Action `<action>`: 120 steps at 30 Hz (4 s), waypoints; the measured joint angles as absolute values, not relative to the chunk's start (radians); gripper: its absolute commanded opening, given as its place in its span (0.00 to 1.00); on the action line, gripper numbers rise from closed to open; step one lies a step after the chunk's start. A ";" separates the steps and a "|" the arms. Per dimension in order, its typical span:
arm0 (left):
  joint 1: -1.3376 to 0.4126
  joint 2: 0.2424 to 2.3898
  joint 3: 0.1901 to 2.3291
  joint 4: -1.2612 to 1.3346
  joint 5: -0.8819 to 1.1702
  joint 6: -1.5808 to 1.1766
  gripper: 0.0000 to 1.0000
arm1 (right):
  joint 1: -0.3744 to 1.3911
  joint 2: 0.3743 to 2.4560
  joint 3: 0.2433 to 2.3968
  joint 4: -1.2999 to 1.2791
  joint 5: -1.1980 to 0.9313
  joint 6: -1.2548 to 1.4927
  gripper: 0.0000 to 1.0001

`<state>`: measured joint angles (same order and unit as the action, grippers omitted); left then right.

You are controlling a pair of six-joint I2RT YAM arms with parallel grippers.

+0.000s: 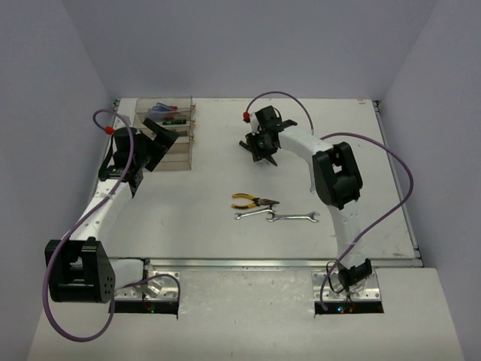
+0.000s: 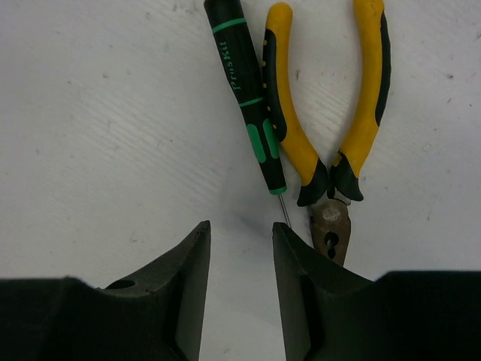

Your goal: Sort the tools into containers

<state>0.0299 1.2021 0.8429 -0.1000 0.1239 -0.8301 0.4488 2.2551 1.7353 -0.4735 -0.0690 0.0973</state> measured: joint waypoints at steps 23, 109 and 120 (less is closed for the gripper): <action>-0.026 1.113 0.836 -0.120 0.147 -0.751 1.00 | 0.452 2.320 1.779 -0.487 -0.081 0.030 0.43; -0.412 1.440 0.628 1.199 0.651 -0.842 0.25 | 0.455 1.675 1.378 0.022 -0.994 0.697 0.00; -0.412 1.441 0.630 1.188 0.649 -0.852 0.53 | 0.455 1.667 1.378 0.014 -0.968 0.678 0.00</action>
<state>-0.4123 1.4411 0.6302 1.1885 0.6487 -0.8521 0.4553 1.6673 1.3785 0.0142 -0.9680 0.6783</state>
